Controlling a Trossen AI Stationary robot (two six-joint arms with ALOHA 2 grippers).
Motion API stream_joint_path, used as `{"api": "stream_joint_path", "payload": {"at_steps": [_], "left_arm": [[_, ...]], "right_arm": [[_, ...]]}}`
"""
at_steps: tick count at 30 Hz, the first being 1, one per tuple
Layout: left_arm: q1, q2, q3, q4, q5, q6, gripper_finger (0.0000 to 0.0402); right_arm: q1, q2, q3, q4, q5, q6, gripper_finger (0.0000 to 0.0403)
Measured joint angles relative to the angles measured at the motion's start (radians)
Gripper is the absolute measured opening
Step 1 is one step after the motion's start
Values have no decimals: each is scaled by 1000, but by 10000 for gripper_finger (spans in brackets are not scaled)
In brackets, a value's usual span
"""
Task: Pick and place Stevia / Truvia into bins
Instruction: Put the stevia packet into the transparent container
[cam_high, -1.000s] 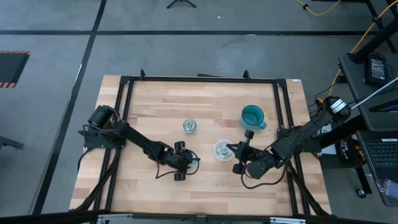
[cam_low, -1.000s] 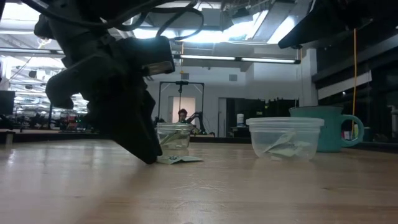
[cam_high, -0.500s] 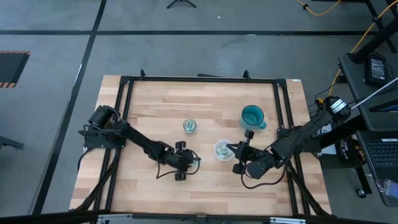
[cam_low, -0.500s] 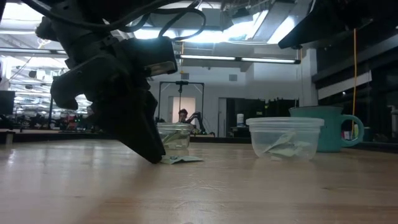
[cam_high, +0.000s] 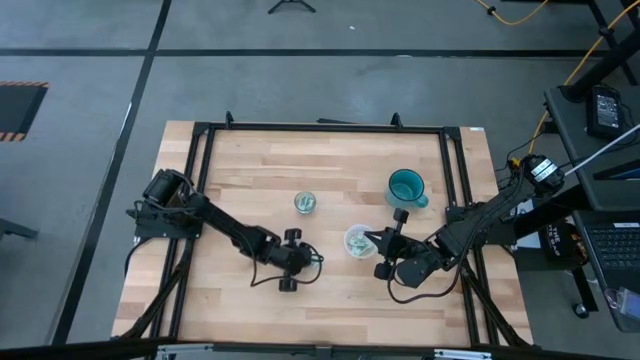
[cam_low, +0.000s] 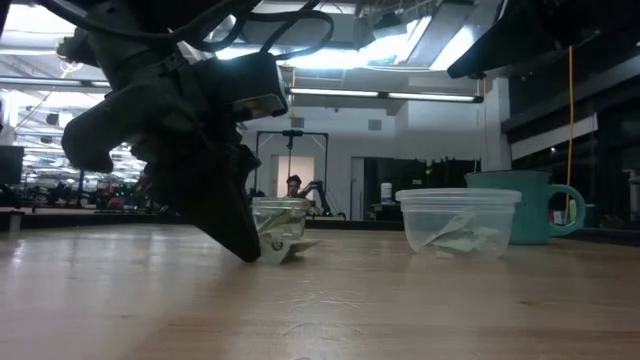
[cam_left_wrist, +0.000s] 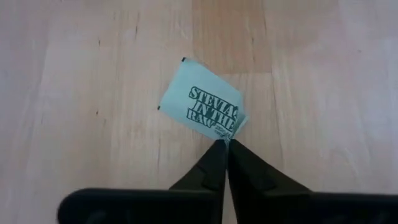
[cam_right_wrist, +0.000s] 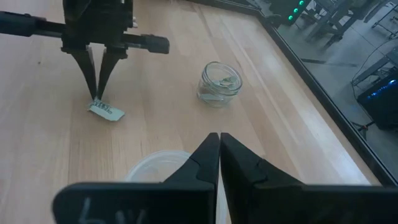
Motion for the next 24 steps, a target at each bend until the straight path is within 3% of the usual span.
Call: {"api": "stream_joint_path", "payload": {"at_steps": [10, 17, 24], "left_arm": [[1, -51, -7, -55, 52, 64, 2], [-2, -192, -31, -159, 50, 129, 1], [-2, -360, -120, -90, -28, 186, 1]], "right_arm": [[0, 0, 0, 0, 0, 5, 19], [0, 13, 0, -3, -12, 30, 19], [0, 55, 0, -5, -35, 29, 19]]}}
